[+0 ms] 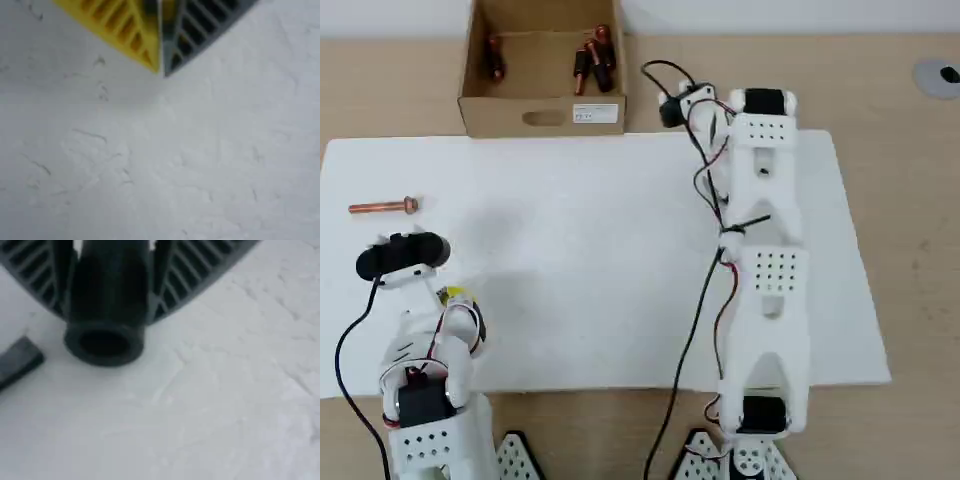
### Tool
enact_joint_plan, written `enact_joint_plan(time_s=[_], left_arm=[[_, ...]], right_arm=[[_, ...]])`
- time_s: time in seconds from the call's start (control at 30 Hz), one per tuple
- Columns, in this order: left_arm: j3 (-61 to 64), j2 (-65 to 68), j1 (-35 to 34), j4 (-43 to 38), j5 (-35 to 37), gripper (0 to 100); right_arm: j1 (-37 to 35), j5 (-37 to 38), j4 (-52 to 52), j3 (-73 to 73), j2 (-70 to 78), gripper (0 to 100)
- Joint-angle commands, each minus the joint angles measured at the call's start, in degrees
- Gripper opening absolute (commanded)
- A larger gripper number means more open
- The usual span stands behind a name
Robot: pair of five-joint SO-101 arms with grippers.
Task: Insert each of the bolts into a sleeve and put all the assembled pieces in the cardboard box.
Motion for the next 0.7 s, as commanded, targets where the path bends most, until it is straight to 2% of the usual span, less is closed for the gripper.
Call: enact_joint_plan(time_s=[0.0,0.3,0.5,0.67], left_arm=[[-0.3,-0.3,0.6,0.0,0.3,0],[-0.3,-0.3,0.6,0.0,0.1,0],[-0.7,-0.3,0.5,-0.3,-0.2,1],[-3.3,0.0,0.2,0.0,-3.3,1]], right_arm=[[0.2,-0.4,1.3,-1.5,-3.6,1.0],[0.0,-3.6,1.3,11.3,-25.9,1.0],[0.0,-6.3,1.3,27.6,-43.8,1.0],[0.4,-6.4,1.3,42.3,-59.0,1.0]])
